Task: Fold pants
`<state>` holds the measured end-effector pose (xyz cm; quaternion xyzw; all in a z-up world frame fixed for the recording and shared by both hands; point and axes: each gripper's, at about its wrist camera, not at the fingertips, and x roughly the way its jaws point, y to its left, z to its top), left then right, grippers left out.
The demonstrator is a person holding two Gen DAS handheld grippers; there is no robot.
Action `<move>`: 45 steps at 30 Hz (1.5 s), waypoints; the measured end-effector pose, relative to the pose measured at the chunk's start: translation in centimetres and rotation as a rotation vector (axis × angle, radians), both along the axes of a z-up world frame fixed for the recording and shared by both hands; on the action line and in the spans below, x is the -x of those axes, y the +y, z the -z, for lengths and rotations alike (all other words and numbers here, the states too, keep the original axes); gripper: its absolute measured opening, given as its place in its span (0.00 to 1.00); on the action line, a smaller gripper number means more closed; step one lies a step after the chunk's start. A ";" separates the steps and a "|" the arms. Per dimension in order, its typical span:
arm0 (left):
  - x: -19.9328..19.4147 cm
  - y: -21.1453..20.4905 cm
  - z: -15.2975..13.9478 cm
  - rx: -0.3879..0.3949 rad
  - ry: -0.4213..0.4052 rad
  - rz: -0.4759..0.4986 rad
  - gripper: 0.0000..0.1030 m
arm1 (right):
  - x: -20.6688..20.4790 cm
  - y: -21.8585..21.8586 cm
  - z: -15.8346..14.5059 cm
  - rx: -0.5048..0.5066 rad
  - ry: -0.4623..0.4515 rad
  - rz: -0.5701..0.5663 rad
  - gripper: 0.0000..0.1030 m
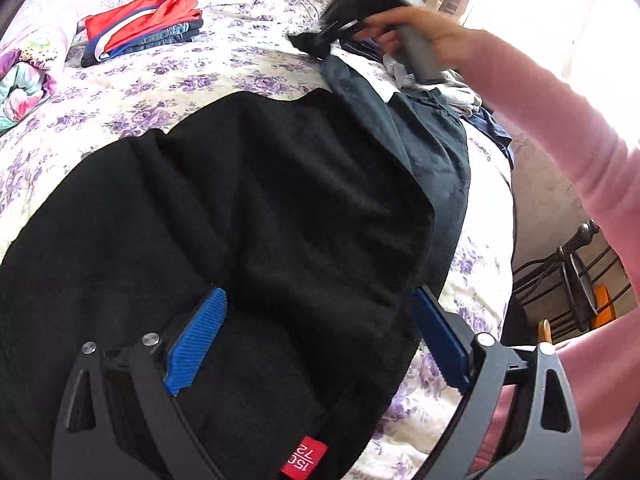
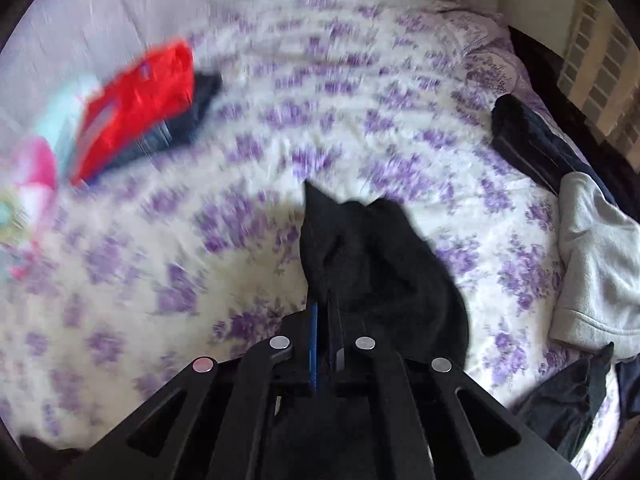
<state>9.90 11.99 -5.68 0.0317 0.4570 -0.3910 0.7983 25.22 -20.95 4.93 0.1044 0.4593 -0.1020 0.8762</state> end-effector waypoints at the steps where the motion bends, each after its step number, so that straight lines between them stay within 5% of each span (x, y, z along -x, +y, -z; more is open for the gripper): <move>1: -0.1 0.0 0.0 0.000 0.000 -0.001 0.88 | 1.7 -1.4 -2.1 -0.066 -0.065 -0.001 0.04; 6: -0.3 0.3 0.0 0.013 0.008 -0.003 0.88 | 11.4 -8.4 -8.8 -0.285 -0.349 0.025 0.04; 10: -0.5 0.4 0.1 0.025 0.019 -0.007 0.88 | 20.2 -15.7 -6.8 -0.468 -0.486 0.123 0.04; 12: -0.6 0.4 0.2 0.025 0.023 -0.005 0.89 | 23.7 -18.9 -2.5 -0.533 -0.463 0.205 0.06; 16: -0.8 0.5 0.3 0.038 0.035 -0.003 0.89 | 28.1 -24.7 7.0 -0.552 -0.248 0.443 0.16; 18: -0.8 0.5 0.4 0.047 0.043 -0.006 0.90 | 30.5 -26.4 9.1 -0.626 -0.277 0.469 0.13; 20: -1.0 0.6 0.4 0.054 0.051 -0.011 0.90 | 31.1 -26.4 8.5 -0.613 -0.312 0.435 0.17; 22: -1.0 0.5 0.6 0.056 0.053 -0.012 0.91 | 30.6 -25.7 6.8 -0.522 -0.331 0.384 0.35; 29: -0.1 0.4 0.1 0.006 0.020 -0.045 0.92 | 26.3 -21.5 4.3 -0.487 -0.327 0.171 0.36; 32: 1.4 1.5 -0.9 0.023 -0.003 -0.088 0.92 | 25.6 -14.2 2.1 -0.339 -0.322 -0.164 0.36; 36: 3.3 3.0 -1.5 0.030 -0.013 -0.147 0.92 | 26.7 -1.7 2.0 0.118 -0.251 -0.636 0.35; 40: 5.2 3.3 -1.8 0.010 -0.047 -0.190 0.92 | 28.2 5.2 4.2 0.345 -0.231 -0.909 0.34; 45: 6.9 4.1 -1.9 0.019 -0.064 -0.236 0.92 | 29.7 10.4 7.2 0.634 -0.228 -1.099 0.33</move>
